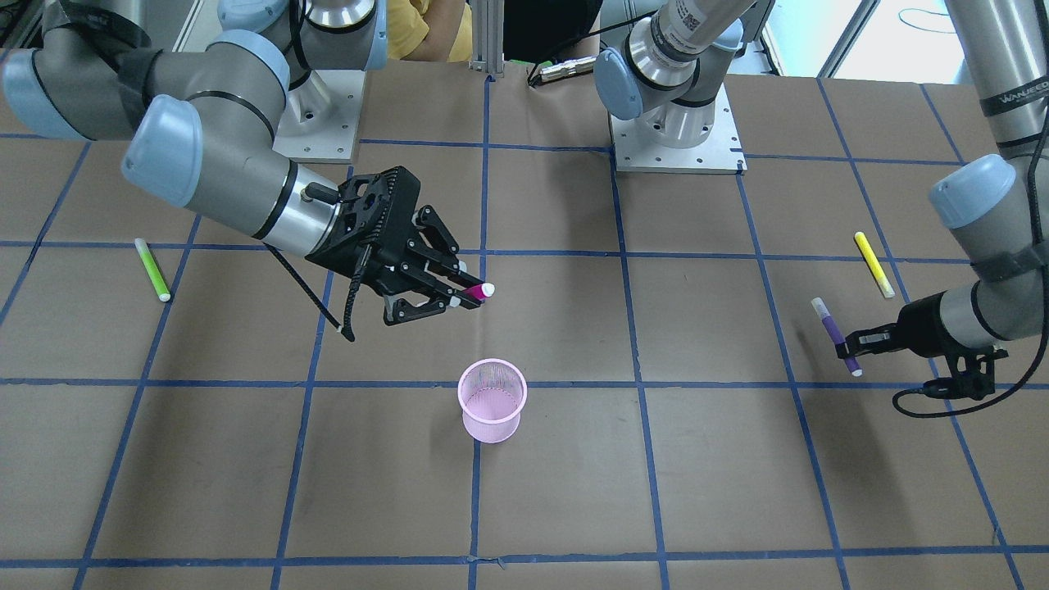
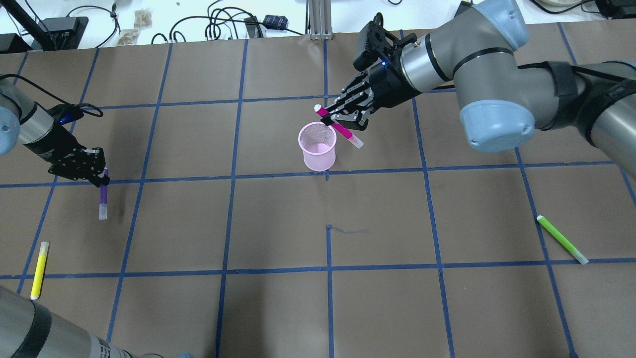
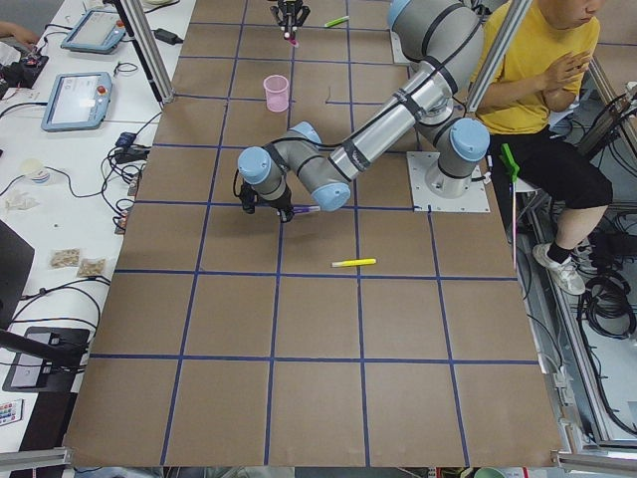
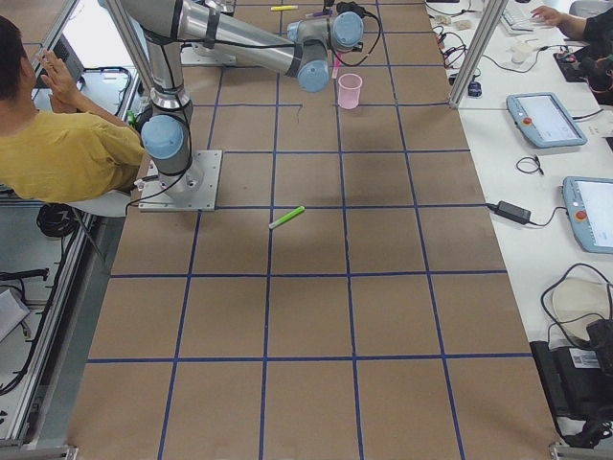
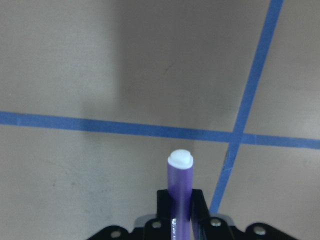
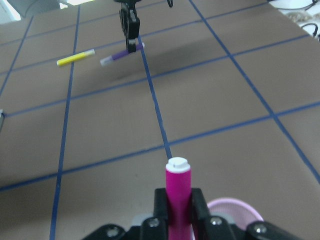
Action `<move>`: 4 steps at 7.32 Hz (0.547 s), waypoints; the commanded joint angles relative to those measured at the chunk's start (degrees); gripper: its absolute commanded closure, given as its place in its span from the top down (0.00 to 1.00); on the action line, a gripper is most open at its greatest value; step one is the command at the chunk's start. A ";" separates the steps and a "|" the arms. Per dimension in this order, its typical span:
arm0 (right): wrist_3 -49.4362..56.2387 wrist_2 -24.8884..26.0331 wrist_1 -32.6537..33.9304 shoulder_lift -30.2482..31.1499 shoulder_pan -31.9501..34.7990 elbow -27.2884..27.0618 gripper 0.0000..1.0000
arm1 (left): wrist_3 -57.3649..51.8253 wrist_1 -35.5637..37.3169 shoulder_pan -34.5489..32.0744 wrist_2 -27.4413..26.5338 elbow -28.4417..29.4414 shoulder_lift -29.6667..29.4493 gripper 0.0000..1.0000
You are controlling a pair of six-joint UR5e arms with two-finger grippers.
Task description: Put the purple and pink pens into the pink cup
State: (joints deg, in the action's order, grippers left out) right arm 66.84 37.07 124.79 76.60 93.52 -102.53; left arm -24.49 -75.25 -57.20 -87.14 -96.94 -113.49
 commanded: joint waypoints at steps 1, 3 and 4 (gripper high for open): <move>-5.66 -6.92 13.41 -7.66 2.01 0.23 0.00 | -0.11 -1.39 -0.19 -1.62 0.18 3.53 0.00; -5.58 -6.84 16.44 -11.71 2.64 0.58 0.00 | -0.03 -3.58 -1.76 -2.95 1.23 6.43 0.00; -5.58 -6.58 19.93 -15.48 2.64 1.62 0.00 | -0.03 -3.59 -3.34 -4.43 1.67 7.31 0.00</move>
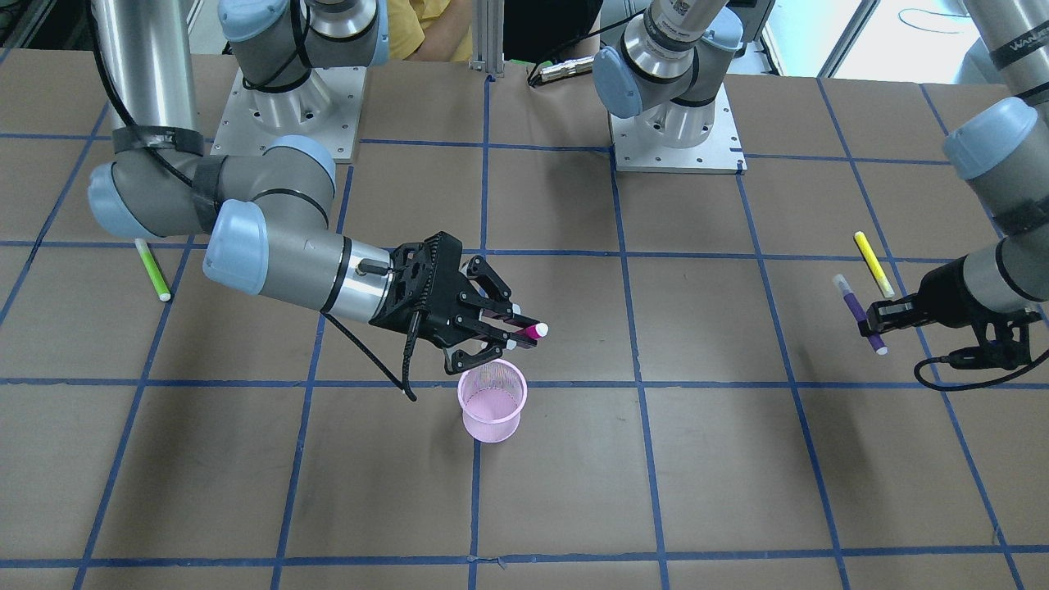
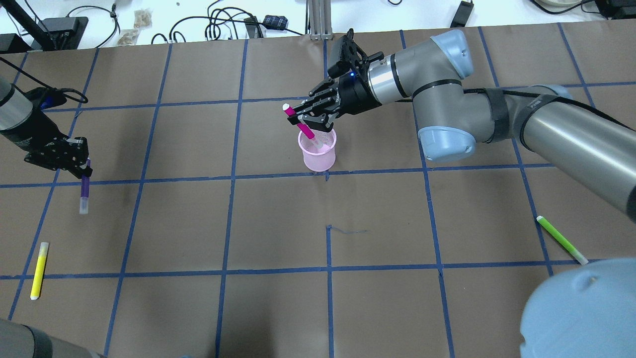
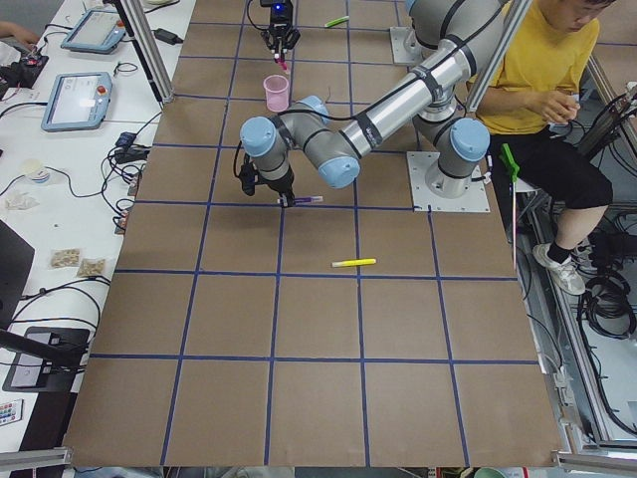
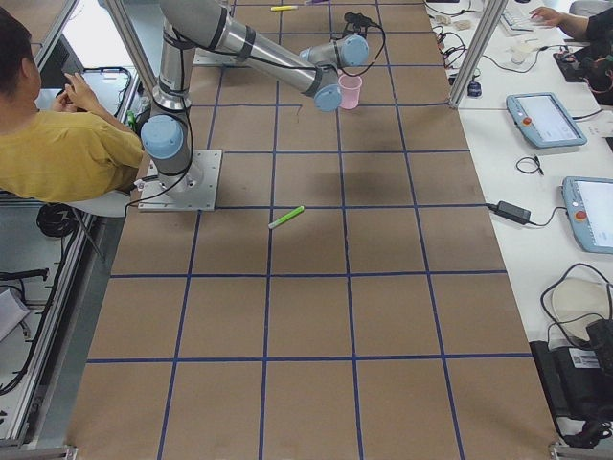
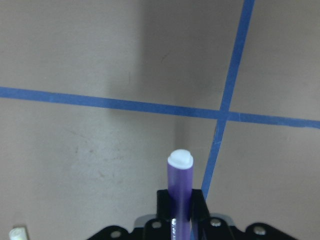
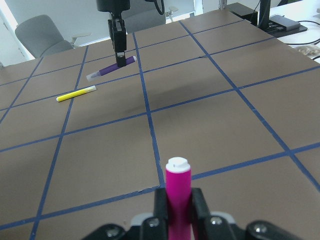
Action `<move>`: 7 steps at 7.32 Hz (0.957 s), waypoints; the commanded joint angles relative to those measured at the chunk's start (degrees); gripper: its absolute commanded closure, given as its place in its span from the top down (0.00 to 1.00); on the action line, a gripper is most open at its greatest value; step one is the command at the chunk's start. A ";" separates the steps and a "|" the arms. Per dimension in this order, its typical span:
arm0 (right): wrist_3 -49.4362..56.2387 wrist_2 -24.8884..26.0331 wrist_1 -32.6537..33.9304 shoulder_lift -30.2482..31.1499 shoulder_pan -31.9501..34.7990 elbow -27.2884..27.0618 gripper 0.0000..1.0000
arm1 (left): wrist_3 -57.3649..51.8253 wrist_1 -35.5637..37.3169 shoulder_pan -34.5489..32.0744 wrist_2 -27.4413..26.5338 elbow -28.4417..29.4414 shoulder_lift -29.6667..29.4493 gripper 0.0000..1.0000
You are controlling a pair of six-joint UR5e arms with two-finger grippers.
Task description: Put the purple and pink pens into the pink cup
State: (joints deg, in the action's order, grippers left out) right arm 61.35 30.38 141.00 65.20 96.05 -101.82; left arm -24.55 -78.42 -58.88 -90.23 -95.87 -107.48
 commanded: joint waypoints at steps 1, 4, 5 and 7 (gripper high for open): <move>-0.17 -0.14 5.66 -6.64 0.11 2.66 0.00 | -0.06 -1.64 -1.68 -1.88 1.29 2.10 0.00; -0.96 0.73 5.42 -6.57 0.11 3.56 0.38 | -0.24 -8.05 -1.33 -4.25 5.94 3.86 0.00; -3.40 1.08 5.33 -6.66 0.11 3.56 0.99 | -0.76 -8.50 -0.98 -4.69 6.48 4.21 0.00; -3.95 4.92 4.98 -5.70 -0.15 4.17 1.00 | -1.03 -9.39 -1.15 -5.40 7.18 4.30 0.00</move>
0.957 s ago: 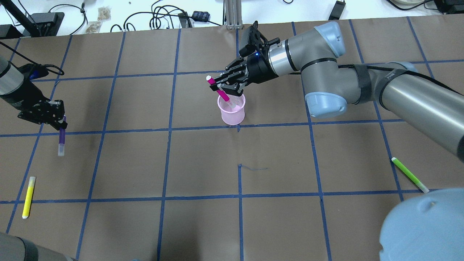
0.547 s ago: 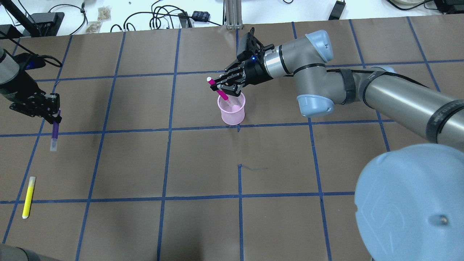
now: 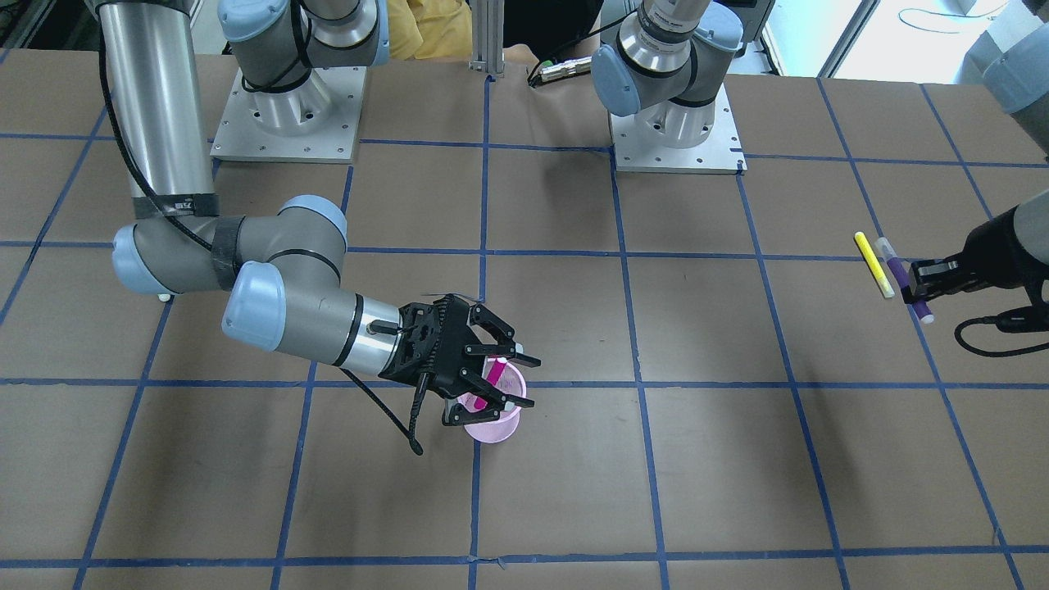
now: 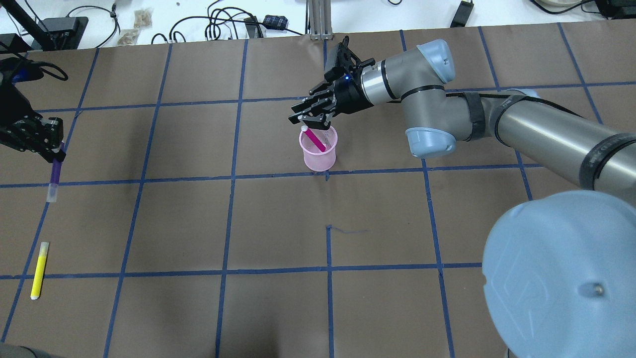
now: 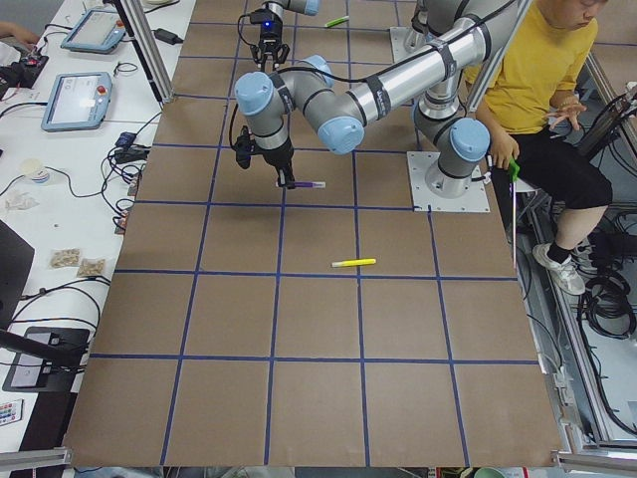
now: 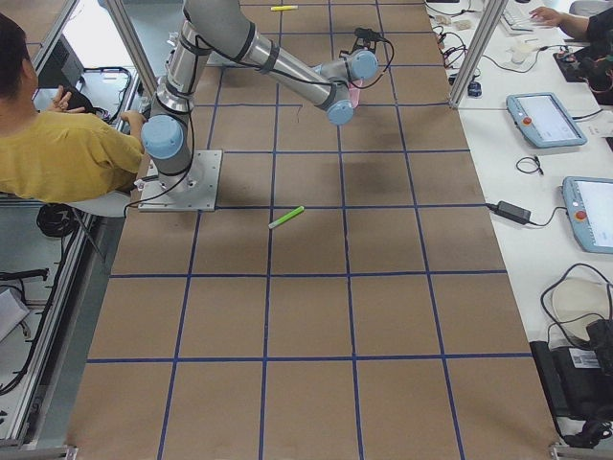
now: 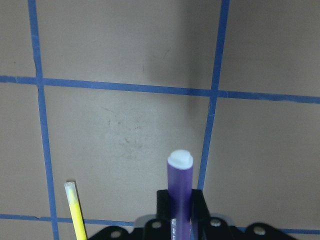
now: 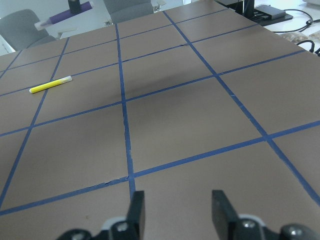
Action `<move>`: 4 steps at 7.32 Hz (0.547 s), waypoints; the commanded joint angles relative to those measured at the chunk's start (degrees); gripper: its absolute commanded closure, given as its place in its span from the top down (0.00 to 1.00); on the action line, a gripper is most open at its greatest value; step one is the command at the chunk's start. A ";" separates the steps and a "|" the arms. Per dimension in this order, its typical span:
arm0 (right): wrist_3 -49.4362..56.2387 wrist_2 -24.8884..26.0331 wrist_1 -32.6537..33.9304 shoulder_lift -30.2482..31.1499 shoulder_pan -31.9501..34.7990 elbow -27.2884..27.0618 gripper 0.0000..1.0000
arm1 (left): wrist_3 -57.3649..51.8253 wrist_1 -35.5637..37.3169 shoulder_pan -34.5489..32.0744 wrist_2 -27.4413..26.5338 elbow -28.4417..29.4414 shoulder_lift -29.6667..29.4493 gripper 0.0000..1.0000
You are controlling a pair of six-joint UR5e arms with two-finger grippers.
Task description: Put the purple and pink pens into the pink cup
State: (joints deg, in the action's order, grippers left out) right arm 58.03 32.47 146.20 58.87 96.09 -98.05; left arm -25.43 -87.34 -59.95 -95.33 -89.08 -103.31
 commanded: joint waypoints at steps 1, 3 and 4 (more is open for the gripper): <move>-0.90 11.47 -2.65 3.85 -0.64 0.84 1.00 | -0.06 -0.47 -0.17 -0.29 0.40 0.30 0.00; -0.20 38.22 -26.01 14.64 -2.66 1.72 1.00 | 0.64 -0.99 -0.87 -0.29 0.31 1.53 0.00; -0.46 48.11 -31.27 18.53 -3.45 1.72 1.00 | 0.73 -1.08 -0.96 -0.20 0.31 2.06 0.00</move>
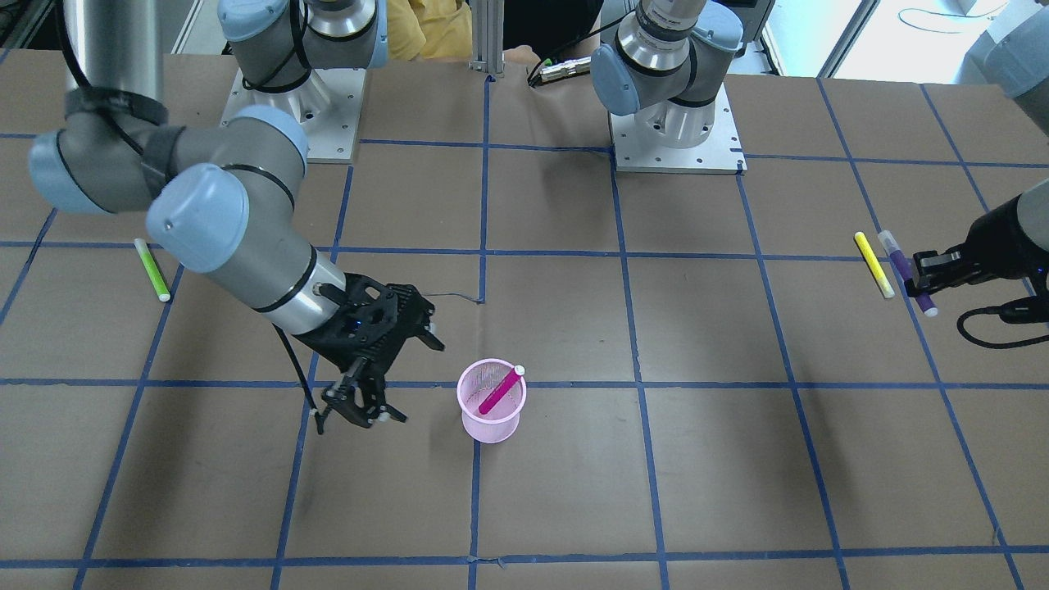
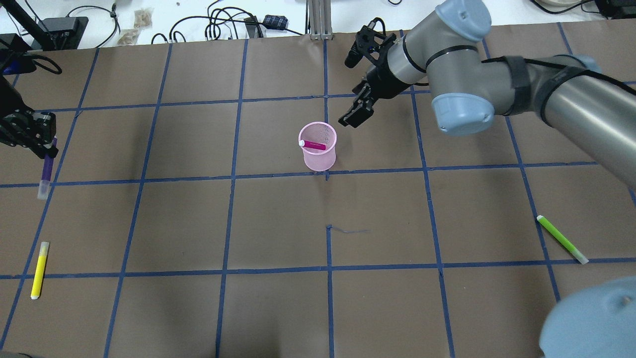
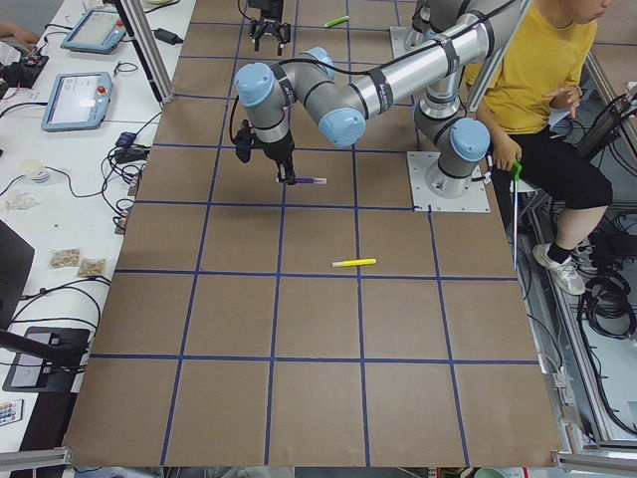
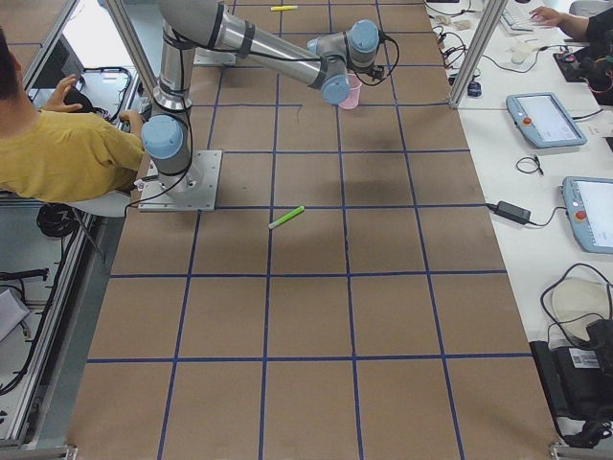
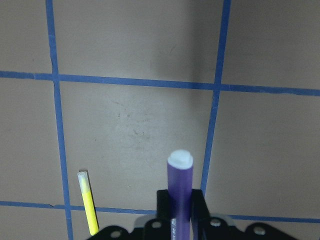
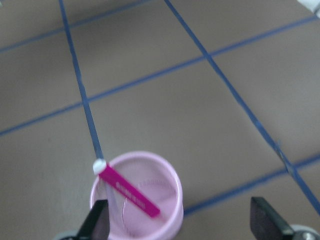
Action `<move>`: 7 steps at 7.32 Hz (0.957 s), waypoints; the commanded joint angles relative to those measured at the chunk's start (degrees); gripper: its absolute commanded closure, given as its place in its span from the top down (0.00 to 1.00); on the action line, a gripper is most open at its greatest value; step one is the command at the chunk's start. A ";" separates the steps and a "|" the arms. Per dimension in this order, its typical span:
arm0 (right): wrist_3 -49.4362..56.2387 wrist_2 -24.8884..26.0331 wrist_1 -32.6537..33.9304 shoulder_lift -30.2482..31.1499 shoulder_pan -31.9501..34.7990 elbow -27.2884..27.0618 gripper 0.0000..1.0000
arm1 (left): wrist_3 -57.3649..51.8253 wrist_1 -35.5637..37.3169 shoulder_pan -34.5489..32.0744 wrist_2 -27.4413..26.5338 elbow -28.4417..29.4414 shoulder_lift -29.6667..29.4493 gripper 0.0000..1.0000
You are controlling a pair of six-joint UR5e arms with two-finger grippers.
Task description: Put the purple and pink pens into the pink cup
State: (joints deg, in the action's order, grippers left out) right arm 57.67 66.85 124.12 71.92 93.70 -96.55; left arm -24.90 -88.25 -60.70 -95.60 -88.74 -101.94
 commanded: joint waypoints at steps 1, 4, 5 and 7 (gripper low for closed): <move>-0.62 20.53 -12.99 7.95 -1.24 0.39 1.00 | 0.20 -0.08 -0.20 0.06 -0.03 1.13 0.00; -27.09 28.25 -20.58 13.77 -1.24 5.29 1.00 | 0.20 -0.17 -1.25 0.15 -0.03 2.35 0.00; -36.91 27.81 -23.46 13.16 -1.24 8.28 1.00 | 0.20 -0.17 -1.87 0.06 0.05 2.80 0.00; -49.09 28.42 -28.55 12.63 -1.33 12.41 1.00 | 0.20 -0.17 -1.96 0.15 0.05 3.06 0.00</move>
State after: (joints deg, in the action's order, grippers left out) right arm 16.85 94.88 98.98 84.71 92.44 -87.07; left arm -24.70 -88.42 -62.49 -95.47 -88.69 -99.05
